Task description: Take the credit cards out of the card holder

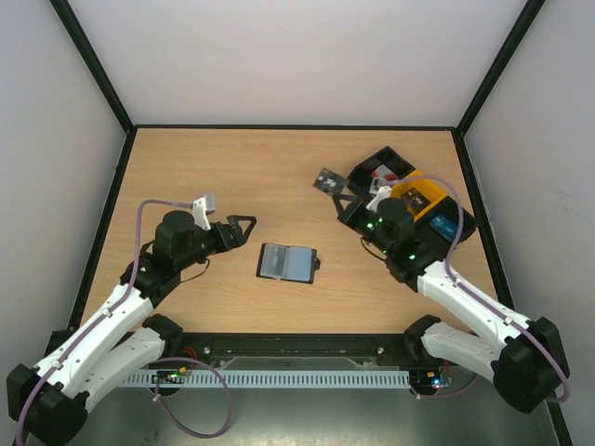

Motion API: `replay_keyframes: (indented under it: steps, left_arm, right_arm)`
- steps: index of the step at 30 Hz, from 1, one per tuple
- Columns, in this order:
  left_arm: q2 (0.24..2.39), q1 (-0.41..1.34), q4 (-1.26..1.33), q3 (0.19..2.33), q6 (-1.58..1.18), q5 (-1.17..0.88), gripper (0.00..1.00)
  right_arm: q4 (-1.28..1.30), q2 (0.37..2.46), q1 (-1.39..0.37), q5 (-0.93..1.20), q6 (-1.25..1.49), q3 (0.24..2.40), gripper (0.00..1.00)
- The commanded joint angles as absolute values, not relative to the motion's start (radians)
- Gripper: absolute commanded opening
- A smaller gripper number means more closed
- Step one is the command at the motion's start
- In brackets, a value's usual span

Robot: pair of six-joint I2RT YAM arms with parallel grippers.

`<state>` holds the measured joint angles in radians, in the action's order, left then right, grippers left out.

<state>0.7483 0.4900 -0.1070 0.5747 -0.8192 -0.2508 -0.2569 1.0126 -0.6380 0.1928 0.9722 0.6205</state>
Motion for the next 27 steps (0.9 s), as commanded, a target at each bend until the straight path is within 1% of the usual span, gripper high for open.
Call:
replay_keyframes:
  steps: [1, 4, 8, 12, 19, 23, 27]
  left_arm:
    - [0.769, 0.489, -0.188, 0.624, -0.684, -0.211, 0.99]
    - [0.787, 0.488, -0.194, 0.626, -0.649, -0.212, 0.99]
    - [0.827, 0.488, -0.216, 0.629, -0.620, -0.217, 0.99]
    - [0.863, 0.487, -0.246, 0.648, -0.597, -0.241, 0.99]
    - [0.895, 0.486, -0.278, 0.655, -0.576, -0.269, 0.99]
    - [0.892, 0.485, -0.279, 0.655, -0.576, -0.259, 0.99]
    - [0.894, 0.485, -0.281, 0.654, -0.583, -0.256, 0.99]
  right_arm:
    - [-0.060, 0.965, -0.485, 0.234, 0.896, 0.633, 0.02]
    - [0.009, 0.971, -0.390, 0.248, 0.857, 0.653, 0.02]
    - [0.135, 0.989, -0.275, 0.209, 0.796, 0.700, 0.02]
    - [0.173, 1.006, -0.136, 0.238, 0.779, 0.706, 0.02]
    - [0.200, 1.124, 0.094, 0.324, 0.725, 0.733, 0.02]
    - [0.150, 1.206, 0.170, 0.379, 0.728, 0.738, 0.02]
    - [0.112, 1.283, 0.179, 0.368, 0.730, 0.762, 0.02]
